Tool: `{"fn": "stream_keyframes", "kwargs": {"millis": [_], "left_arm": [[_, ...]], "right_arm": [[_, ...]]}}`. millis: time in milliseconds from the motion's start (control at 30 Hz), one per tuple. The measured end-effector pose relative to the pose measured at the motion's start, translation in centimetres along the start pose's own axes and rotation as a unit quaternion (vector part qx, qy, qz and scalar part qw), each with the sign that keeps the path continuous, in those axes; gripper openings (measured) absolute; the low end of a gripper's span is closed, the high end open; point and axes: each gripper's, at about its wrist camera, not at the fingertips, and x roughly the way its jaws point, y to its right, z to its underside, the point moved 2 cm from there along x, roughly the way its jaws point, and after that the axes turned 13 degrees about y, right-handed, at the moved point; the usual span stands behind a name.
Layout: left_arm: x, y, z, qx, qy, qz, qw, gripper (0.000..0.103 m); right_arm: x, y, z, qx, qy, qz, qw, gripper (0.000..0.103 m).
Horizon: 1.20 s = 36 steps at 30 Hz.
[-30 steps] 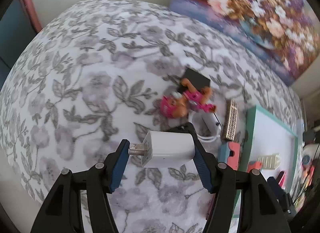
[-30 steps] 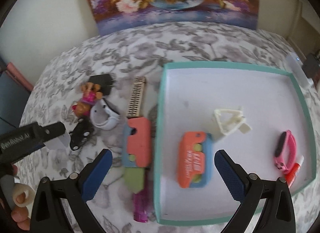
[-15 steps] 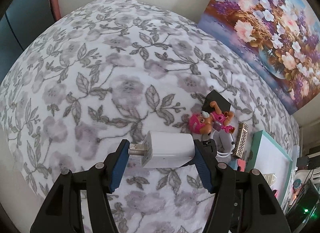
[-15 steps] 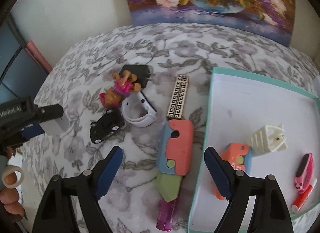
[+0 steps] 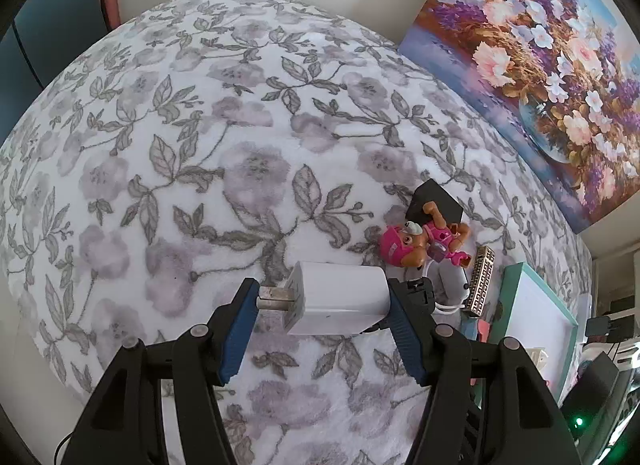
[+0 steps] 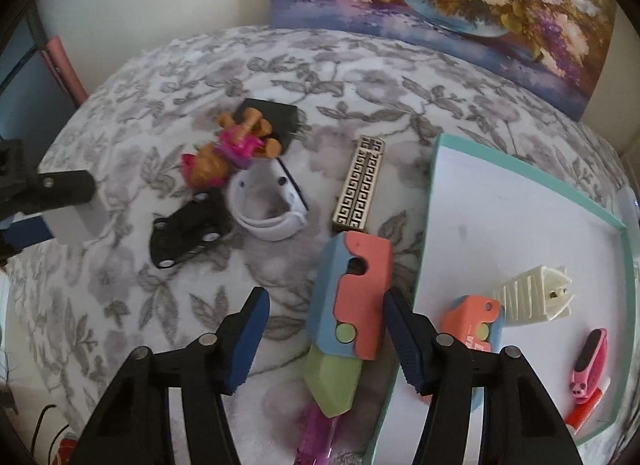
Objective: Organize rigid objects
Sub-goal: 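Grasp the pink-and-blue toy knife with the right tool while the left tool holds the charger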
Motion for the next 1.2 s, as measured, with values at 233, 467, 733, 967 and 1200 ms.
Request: {"fn": "stream_keyframes", "kwargs": {"millis": [233,467,733,967,1200], "left_arm": [[0.3,-0.3,0.0,-0.005,-0.004,0.0,1.0,0.064],[0.4,-0.5,0.0,-0.009,-0.006,0.002,0.9999,0.064],[0.9,-0.2,0.2,-0.005,-0.012,-0.002,0.9999,0.064],[2.0,-0.4,0.6,-0.001,-0.027,-0.008,0.9996,0.064],[2.4,-0.6,1.0,0.002,-0.031,-0.016,0.9994,0.064]], "right_arm": [[0.4,-0.5,-0.2,0.004,-0.002,-0.014,1.0,0.059],[1.0,-1.2,0.5,0.002,-0.016,-0.013,1.0,0.056],[2.5,-1.7,0.3,0.002,-0.02,0.012,1.0,0.057],[3.0,-1.9,-0.1,0.001,-0.012,0.023,1.0,0.056],[2.9,-2.0,0.0,0.001,-0.012,0.025,1.0,0.052]]}}
